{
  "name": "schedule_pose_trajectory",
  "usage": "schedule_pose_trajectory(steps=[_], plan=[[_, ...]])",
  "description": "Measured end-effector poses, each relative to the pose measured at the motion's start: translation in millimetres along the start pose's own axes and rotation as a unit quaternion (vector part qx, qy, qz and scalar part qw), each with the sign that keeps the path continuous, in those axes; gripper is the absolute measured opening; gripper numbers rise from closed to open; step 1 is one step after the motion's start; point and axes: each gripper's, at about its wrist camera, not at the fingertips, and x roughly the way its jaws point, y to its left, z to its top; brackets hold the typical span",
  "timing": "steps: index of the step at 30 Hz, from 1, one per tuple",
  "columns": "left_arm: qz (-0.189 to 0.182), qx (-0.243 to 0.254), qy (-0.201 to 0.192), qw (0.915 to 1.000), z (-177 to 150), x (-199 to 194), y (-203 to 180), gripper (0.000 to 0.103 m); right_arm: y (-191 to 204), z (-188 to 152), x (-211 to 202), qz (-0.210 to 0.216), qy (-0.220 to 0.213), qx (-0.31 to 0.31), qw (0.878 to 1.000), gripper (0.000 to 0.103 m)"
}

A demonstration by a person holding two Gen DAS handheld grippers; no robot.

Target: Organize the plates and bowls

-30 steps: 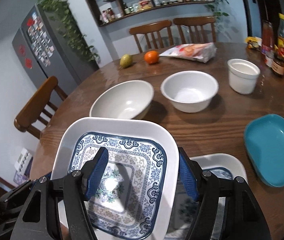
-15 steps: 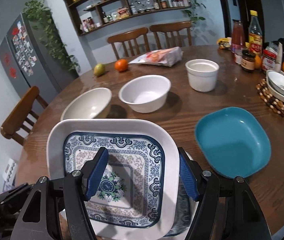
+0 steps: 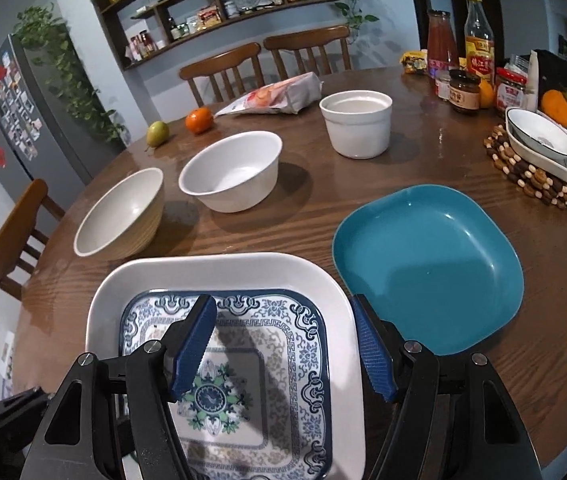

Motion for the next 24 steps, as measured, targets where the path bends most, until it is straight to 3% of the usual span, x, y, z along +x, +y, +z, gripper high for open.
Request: schedule_pose_trajectory(steps=[14, 24], plan=[[-0.01, 0.001, 0.037, 0.9993, -8, 13, 1, 0.046, -4, -2, 8, -0.001, 0.005, 0.006, 1.0, 0.071], [-0.027, 0.005, 0.004, 0.9996, -4, 0, 6, 0.071, -2, -1, -2, -0.007, -0.014, 0.002, 1.0, 0.071]])
